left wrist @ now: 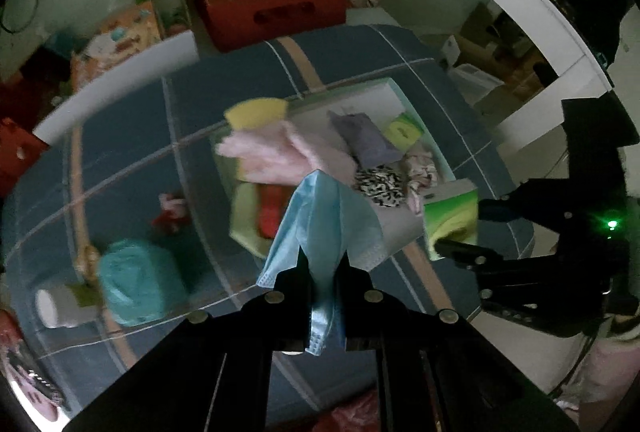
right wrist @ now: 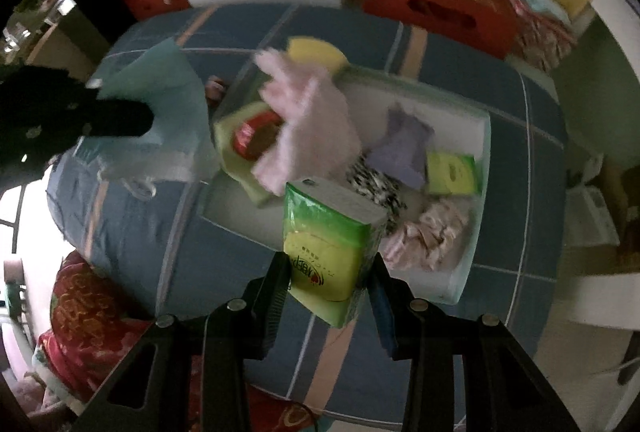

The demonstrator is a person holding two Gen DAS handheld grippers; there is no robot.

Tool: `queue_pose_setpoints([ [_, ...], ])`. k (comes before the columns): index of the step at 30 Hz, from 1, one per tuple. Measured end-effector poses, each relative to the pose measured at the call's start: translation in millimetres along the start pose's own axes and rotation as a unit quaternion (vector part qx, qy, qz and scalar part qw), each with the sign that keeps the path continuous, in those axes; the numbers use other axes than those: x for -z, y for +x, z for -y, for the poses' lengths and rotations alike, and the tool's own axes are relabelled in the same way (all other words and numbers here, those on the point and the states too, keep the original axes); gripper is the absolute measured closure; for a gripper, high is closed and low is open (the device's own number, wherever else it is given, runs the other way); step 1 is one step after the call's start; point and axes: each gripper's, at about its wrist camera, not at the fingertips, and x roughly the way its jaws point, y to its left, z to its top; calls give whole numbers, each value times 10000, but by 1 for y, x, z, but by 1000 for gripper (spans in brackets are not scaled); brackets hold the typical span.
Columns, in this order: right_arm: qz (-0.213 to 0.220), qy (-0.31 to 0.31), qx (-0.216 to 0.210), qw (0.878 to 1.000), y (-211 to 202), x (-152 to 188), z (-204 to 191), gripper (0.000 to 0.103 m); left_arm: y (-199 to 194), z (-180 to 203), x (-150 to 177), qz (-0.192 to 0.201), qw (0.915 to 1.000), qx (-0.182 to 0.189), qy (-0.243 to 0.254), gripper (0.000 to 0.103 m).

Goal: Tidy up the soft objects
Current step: 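Carry the face mask and tissue pack over the white tray with both tools, then open both tools to drop the mask and tissue pack into the tray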

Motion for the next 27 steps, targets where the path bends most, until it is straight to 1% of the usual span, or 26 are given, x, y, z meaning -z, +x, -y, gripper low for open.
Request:
queue_pose_setpoints([
  [4, -175, 287, -90, 9994, 28, 1, 15, 61, 35, 5, -3, -160, 9997, 118, -111, 94],
  [10, -359, 449, -142, 9982, 59, -2, 23, 61, 85, 1, -4, -389, 9983, 235, -356, 94],
  [17, -526, 598, -160, 9967, 86, -3, 31, 61, 119, -8, -4, -503, 9972, 141, -526, 94],
  [20, -577, 638, -172, 9961, 89, -3, 31, 59, 122, -16, -3, -544, 9965, 188, -608, 93],
  [21, -580, 629, -151, 9962, 89, -3, 31, 59, 120, -17, -3, -541, 9965, 181, -607, 89],
  [23, -555, 619, -98, 9965, 89, -5, 29, 59, 114, -21, -3, -523, 9969, 120, -567, 75],
  [24, -542, 618, -99, 9966, 87, -5, 29, 59, 111, -23, -4, -500, 9971, 81, -570, 60],
  [25, -525, 625, -97, 9966, 84, -5, 28, 58, 106, -25, -5, -461, 9971, 46, -597, 48],
  [27, -506, 627, -92, 9967, 82, -8, 27, 56, 95, -32, -6, -379, 9969, 68, -694, 41],
])
